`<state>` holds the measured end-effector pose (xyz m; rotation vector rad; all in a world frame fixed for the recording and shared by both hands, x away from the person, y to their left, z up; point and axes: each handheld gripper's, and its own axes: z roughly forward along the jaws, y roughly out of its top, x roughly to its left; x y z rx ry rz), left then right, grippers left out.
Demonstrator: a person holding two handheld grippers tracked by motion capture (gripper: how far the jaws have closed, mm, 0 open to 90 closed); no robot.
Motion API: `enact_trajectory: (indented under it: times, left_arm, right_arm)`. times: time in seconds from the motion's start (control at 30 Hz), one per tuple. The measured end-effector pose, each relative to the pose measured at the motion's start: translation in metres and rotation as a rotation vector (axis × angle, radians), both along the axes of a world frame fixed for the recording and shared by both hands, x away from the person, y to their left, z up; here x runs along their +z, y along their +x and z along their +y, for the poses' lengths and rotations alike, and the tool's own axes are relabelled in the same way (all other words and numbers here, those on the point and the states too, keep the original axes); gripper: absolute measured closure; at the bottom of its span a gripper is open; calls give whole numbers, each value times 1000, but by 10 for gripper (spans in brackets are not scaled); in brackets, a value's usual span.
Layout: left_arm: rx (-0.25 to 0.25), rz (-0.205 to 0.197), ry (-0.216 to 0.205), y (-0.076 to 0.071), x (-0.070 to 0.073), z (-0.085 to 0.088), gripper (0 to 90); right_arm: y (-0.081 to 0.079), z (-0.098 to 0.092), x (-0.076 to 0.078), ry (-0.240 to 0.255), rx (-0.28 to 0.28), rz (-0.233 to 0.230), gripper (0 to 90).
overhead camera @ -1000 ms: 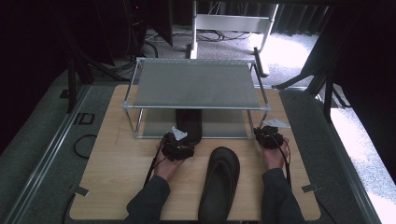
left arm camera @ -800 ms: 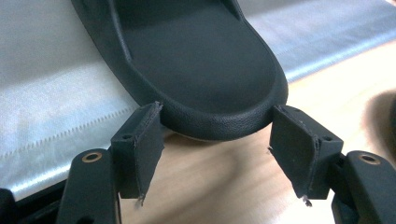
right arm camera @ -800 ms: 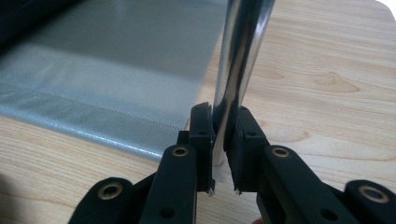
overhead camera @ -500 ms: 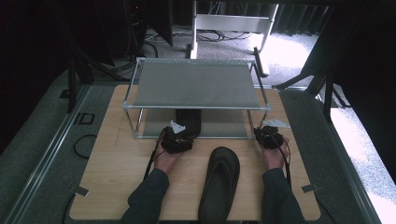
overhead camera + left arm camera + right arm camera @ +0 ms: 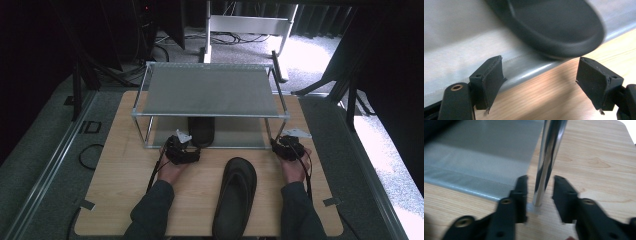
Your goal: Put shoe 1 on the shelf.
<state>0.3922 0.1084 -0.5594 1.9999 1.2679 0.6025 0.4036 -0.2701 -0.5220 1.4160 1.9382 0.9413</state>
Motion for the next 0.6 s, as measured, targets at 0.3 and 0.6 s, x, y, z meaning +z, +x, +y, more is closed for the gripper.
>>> enact_trajectory:
  times: [0.3, 0.6]
  left_arm:
    - [0, 1, -2, 1, 0, 1, 224]
    - [1, 5, -8, 2, 0, 1, 224]
  right_arm:
    - [-46, 2, 15, 50, 3, -30, 425]
    - [-117, 44, 20, 94, 224, -8, 387]
